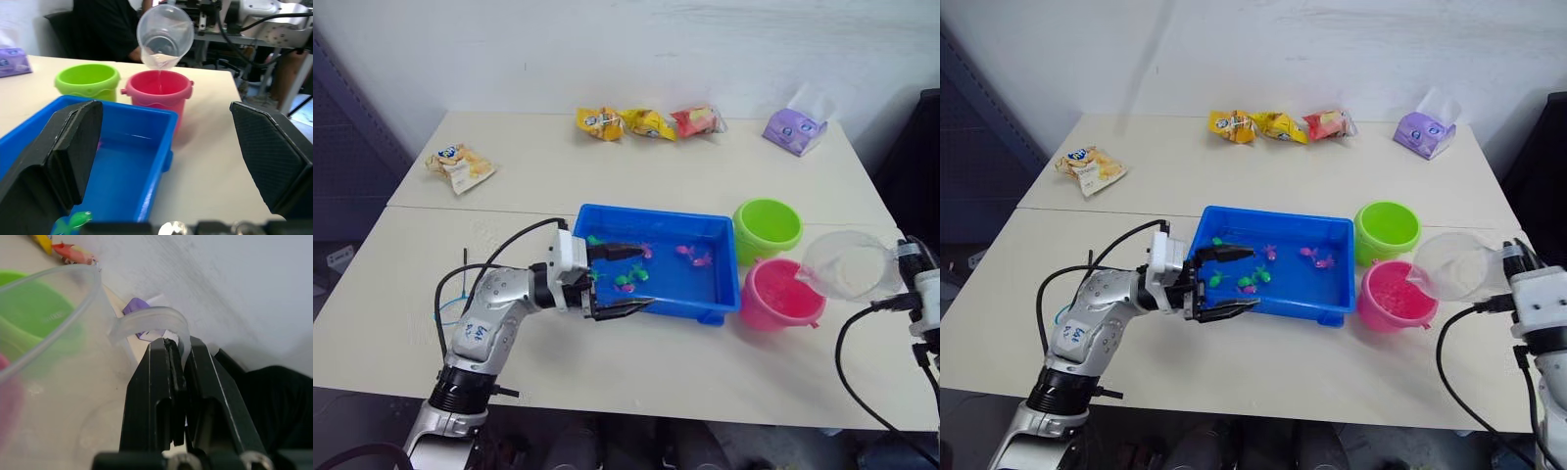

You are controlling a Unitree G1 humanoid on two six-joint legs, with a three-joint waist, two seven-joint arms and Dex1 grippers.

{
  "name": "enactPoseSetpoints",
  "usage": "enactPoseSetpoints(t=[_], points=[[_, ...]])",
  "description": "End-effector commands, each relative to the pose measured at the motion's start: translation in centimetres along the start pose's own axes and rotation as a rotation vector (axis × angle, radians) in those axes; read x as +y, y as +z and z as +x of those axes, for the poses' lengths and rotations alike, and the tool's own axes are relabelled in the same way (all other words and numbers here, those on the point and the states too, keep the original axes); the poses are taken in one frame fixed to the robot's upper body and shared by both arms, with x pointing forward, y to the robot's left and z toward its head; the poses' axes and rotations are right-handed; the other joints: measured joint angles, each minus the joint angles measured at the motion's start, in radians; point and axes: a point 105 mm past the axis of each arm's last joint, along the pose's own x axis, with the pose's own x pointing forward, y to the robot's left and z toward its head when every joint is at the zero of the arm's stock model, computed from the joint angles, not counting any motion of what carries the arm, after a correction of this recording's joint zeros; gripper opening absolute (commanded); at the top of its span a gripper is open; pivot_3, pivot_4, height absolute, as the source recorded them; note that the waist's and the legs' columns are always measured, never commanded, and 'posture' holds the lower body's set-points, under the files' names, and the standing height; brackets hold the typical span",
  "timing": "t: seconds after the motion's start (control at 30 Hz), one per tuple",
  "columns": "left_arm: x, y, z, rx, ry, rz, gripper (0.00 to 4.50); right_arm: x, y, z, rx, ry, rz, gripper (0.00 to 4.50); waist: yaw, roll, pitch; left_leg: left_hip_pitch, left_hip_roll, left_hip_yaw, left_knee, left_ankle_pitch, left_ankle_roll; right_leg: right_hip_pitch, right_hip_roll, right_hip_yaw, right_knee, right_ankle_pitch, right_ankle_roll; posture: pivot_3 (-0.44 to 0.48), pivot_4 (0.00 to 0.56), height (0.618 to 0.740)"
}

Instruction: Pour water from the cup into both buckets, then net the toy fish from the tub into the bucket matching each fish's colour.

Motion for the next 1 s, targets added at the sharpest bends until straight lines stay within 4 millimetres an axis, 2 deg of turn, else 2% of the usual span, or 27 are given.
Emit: enactPoseSetpoints(t=[0.03, 0.13, 0.27, 0.33, 0.63, 0.8, 1.0], points=[[0.4, 1.2, -0.5, -0.018, 0.021, 0.032, 4.50, -2.2, 1.4, -0.1, -0.010, -0.109, 0.188, 0.06, 0.001, 0.000, 0.000, 0.000, 0.000, 0.000, 0.000, 0.000, 0.000, 0.000, 0.000, 0.000, 0.000, 0.000, 0.000, 0.000, 0.150, 0.740], [0.7, 1.6, -0.9, -0.025, 0.032, 0.030, 4.50, -2.7, 1.4, 0.3, 0.017, -0.144, 0.303, 0.06, 0.000, 0.000, 0.000, 0.000, 0.000, 0.000, 0.000, 0.000, 0.000, 0.000, 0.000, 0.000, 0.000, 0.000, 0.000, 0.000, 0.150, 0.740], [1.5, 2.5, -1.2, -0.081, 0.077, -0.004, 4.50, -3.6, 1.6, 2.2, 0.041, -0.165, 0.286, 0.06, -0.001, 0.000, 0.000, 0.000, 0.000, 0.000, 0.000, 0.000, 0.001, 0.000, 0.000, 0.000, 0.000, 0.000, 0.000, 0.000, 0.150, 0.740], [2.1, 3.2, -1.1, -0.120, 0.103, -0.027, 4.50, -3.9, 1.7, 3.5, 0.052, -0.152, 0.219, 0.06, 0.000, 0.000, 0.000, -0.001, 0.000, 0.000, 0.000, 0.000, 0.001, -0.001, -0.001, 0.000, 0.001, 0.000, 0.000, 0.000, 0.150, 0.740], [4.5, 2.8, -1.6, -0.032, 0.191, 0.026, 4.50, -4.5, 2.2, 8.6, 0.041, -0.104, -0.016, 0.06, 0.000, 0.000, 0.000, -0.001, 0.000, 0.001, 0.000, 0.001, 0.001, -0.002, 0.000, 0.000, 0.001, 0.000, 0.000, 0.000, 0.150, 0.740], [4.8, 2.7, -1.5, -0.034, 0.211, 0.023, 4.50, -3.5, 3.1, 10.5, -0.019, -0.024, -0.222, 0.06, 0.000, 0.000, 0.000, -0.003, 0.000, 0.001, 0.001, 0.001, 0.001, -0.003, 0.000, 0.000, 0.001, 0.000, 0.000, 0.000, 0.150, 0.740], [4.0, 2.6, -0.8, -0.038, 0.181, -0.020, 4.50, -2.4, 3.9, 12.3, -0.095, -0.001, -0.342, 0.06, -0.001, -0.001, 0.000, -0.003, 0.000, 0.002, 0.001, 0.001, 0.000, -0.004, 0.000, 0.000, 0.002, 0.000, 0.000, 0.000, 0.150, 0.740]])
